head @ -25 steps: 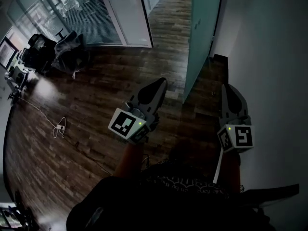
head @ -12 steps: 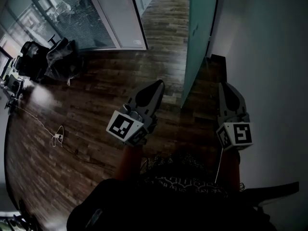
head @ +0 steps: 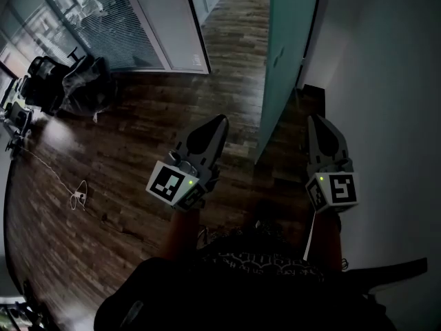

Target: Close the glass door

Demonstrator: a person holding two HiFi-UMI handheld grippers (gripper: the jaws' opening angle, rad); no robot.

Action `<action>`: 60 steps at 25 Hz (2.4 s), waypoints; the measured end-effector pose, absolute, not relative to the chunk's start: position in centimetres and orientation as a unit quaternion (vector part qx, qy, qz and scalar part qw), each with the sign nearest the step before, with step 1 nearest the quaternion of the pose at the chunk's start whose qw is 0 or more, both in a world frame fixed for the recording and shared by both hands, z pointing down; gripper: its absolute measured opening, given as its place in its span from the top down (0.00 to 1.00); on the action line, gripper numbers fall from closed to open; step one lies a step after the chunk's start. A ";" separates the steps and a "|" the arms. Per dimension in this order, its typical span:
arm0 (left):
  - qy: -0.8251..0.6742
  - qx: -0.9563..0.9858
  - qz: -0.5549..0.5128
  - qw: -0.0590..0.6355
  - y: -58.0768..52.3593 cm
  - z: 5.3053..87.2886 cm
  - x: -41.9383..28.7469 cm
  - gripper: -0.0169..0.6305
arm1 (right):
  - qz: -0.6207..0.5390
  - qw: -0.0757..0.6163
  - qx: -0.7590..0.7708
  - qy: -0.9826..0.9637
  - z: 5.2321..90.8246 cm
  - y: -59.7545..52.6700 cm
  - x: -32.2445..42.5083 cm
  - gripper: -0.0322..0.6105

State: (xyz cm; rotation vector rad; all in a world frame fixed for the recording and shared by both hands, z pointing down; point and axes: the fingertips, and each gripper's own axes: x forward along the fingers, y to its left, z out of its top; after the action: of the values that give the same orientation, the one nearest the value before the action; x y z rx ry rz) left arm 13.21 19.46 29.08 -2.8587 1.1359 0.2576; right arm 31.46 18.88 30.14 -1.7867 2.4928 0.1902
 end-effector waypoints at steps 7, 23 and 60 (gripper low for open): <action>0.403 -0.911 0.083 0.032 13.6 28.5 14.2 0.97 | 0.063 0.033 -0.565 0.822 29.9 12.3 33.0 0.95; 0.436 -0.896 0.077 0.030 6.1 29.1 15.9 0.97 | 0.047 0.032 -0.526 0.848 31.3 3.2 34.7 0.95; 0.435 -0.898 0.064 0.028 -1.1 30.6 14.8 0.97 | -0.038 -0.100 -0.357 0.928 39.0 -5.6 29.3 0.73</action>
State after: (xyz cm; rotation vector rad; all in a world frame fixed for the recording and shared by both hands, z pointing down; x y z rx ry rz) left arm 14.78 -1.08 30.58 -2.7710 1.3418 0.1966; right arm 29.33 -5.62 39.03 -1.1995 3.1168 -0.1273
